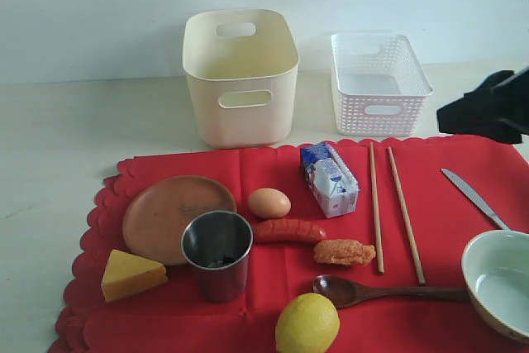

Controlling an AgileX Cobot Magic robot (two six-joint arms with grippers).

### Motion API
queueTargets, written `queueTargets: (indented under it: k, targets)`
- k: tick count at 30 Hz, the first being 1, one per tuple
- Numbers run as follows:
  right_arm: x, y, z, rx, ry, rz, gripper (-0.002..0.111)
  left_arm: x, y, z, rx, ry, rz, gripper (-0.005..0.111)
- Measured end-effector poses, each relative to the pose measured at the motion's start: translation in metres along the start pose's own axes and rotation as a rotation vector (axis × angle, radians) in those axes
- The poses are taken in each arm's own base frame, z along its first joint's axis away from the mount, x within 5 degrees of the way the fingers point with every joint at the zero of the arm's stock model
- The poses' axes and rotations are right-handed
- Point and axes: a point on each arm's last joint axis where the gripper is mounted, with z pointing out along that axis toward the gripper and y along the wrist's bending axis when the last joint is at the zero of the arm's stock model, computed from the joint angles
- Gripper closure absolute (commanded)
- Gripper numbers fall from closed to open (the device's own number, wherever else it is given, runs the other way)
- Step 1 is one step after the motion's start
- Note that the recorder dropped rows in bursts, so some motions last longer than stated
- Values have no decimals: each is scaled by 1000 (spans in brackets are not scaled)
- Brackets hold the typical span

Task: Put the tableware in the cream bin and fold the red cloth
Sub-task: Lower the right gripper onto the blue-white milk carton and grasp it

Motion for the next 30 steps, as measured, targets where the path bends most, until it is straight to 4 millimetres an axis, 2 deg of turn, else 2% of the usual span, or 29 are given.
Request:
queueTargets:
  k: [4, 8, 14, 21, 30]
  targets:
    - [-17, 2, 29, -36, 77, -85, 35, 0, 0, 0, 0, 0, 0, 107]
    - [-31, 12, 62, -36, 183, -155, 31, 0, 0, 0, 0, 0, 0, 107]
    - [-44, 18, 111, 61, 327, -248, 23, 0, 0, 0, 0, 0, 0, 107]
    - [-45, 13, 165, 82, 421, -239, 21, 0, 0, 0, 0, 0, 0, 107]
    - [-38, -2, 216, 99, 496, -169, 22, 0, 0, 0, 0, 0, 0, 107]
